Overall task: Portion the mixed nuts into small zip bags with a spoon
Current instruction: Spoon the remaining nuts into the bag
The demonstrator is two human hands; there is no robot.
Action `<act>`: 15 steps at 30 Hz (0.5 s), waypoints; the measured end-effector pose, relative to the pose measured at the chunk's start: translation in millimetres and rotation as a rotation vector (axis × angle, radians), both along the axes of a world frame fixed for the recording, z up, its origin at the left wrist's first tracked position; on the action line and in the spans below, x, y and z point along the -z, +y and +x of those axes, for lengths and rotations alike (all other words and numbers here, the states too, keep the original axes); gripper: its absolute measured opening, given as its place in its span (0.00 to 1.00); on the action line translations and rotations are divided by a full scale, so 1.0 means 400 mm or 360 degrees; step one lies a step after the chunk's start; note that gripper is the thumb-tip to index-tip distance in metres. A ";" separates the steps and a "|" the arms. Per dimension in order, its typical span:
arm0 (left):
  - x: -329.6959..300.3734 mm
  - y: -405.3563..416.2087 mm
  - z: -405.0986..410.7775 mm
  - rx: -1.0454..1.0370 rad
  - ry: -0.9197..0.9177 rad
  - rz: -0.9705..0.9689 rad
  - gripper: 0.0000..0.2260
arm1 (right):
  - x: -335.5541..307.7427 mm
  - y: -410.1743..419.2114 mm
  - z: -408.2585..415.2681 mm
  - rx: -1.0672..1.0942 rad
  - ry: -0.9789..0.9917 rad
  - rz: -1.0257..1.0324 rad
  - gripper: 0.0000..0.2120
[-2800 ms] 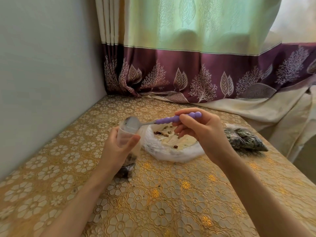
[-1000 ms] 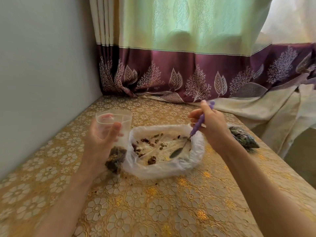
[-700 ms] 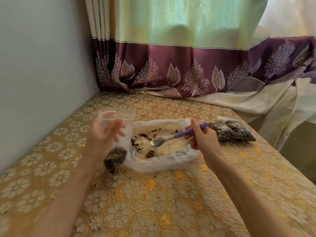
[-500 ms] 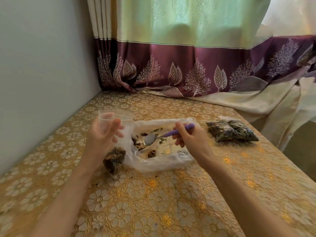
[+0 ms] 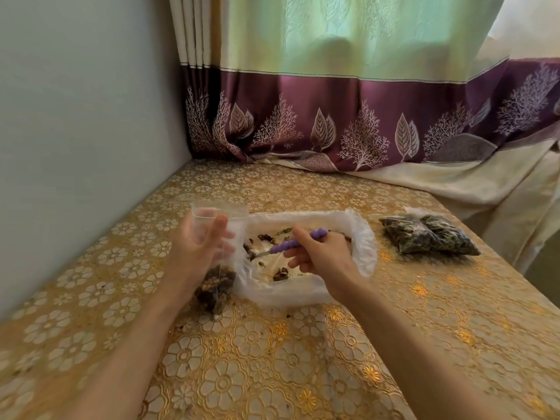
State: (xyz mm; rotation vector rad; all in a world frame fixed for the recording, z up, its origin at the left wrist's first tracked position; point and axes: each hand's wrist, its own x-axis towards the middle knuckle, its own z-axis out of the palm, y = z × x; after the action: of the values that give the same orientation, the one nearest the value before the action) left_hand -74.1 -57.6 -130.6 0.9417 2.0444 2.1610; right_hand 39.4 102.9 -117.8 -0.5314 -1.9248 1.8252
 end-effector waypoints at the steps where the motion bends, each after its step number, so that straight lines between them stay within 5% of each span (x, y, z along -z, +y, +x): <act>1: -0.002 0.001 0.001 0.0010 -0.0005 -0.0010 0.35 | 0.003 0.000 0.001 -0.0020 -0.0002 -0.0107 0.17; 5: -0.005 -0.002 -0.001 0.0027 -0.0020 -0.0001 0.35 | 0.008 0.015 0.019 -0.0039 -0.0004 -0.0377 0.16; 15: -0.007 -0.004 -0.002 0.0052 0.0062 -0.0060 0.42 | -0.007 0.048 0.067 0.0088 0.0024 -0.0438 0.23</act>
State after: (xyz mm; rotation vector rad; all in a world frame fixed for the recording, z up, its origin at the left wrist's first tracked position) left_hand -75.0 -59.2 -127.7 1.0138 2.0638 2.0972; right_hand 66.0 122.0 -114.9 -0.6498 -1.6404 2.0643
